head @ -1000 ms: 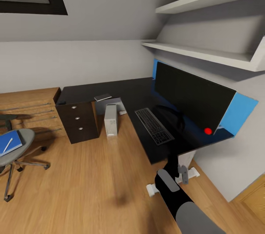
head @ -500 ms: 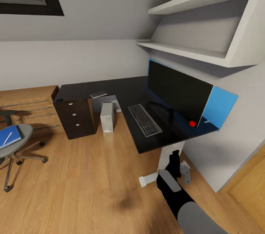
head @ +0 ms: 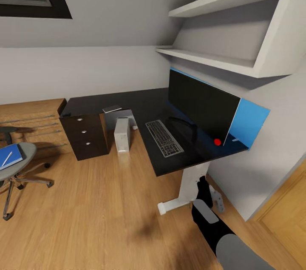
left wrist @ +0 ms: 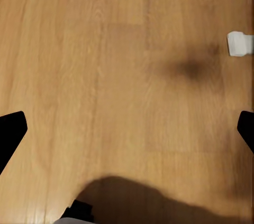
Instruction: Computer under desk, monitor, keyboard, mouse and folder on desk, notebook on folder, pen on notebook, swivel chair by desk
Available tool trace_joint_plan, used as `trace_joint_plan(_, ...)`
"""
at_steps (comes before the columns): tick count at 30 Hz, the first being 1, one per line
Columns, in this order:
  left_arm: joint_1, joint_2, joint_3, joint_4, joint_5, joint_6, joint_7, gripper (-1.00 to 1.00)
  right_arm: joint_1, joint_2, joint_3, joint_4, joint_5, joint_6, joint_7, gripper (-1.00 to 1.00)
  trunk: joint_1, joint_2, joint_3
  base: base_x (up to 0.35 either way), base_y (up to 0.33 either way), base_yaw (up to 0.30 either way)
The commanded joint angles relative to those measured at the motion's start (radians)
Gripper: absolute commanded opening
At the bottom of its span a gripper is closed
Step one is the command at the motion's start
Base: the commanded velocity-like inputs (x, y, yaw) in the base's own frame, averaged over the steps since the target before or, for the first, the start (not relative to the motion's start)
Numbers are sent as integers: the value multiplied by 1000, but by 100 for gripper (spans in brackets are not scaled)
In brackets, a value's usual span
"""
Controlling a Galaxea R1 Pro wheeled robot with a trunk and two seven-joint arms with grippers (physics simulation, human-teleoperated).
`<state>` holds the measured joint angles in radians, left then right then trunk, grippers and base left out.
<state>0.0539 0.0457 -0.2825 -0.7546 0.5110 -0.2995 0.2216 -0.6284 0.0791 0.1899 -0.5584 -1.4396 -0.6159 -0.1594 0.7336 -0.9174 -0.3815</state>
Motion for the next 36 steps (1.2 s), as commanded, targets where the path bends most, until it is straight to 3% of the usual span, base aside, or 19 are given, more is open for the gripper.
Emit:
trace_joint_plan(1,0,2,-7,-3,8,-4,9,100,-1,-3,11,5,-2,-10,-7,100,-4,6,2,-1,-3,0)
trace_joint_plan(5,0,3,1,-8,17,-2,8,100,-2,-9,49,38,-2,-25,-9,100,-19,34,15,0,-1,0)
trace_joint_plan(12,0,4,30,-9,37,4,8,100,-2,-8,65,45,-2,-16,-14,100,-46,83,37,0,0,0)
trace_joint_plan(16,0,5,48,-9,41,6,7,100,-2,-7,68,47,2,132,-57,100,-61,111,49,0,0,0)
trace_joint_plan(19,0,5,55,-9,41,15,7,100,-2,-7,69,52,24,197,-91,100,-73,132,59,0,0,0)
trace_joint_plan(22,0,5,58,-9,41,39,7,100,-2,-7,68,63,77,223,-109,100,-84,153,68,0,0,0)
trace_joint_plan(23,0,5,59,-9,41,52,8,100,-2,-7,67,70,115,228,-113,100,-88,160,71,0,0,0)
trace_joint_plan(25,0,6,71,-9,41,66,7,100,1,-5,67,102,219,205,-115,100,-96,174,77,0,0,0)
trace_joint_plan(26,0,6,83,-9,40,71,7,100,10,0,67,140,294,158,-114,100,-100,181,81,0,0,0)
trace_joint_plan(29,0,5,97,-9,41,75,7,100,27,18,67,232,385,50,-113,100,-111,202,90,0,0,0)
trace_joint_plan(32,0,5,99,-8,40,77,7,100,32,30,69,311,421,2,-112,100,-123,223,99,0,0,0)
trace_joint_plan(36,0,1,94,9,39,79,6,100,36,53,99,470,543,-47,-112,100,-138,251,112,0,0,0)
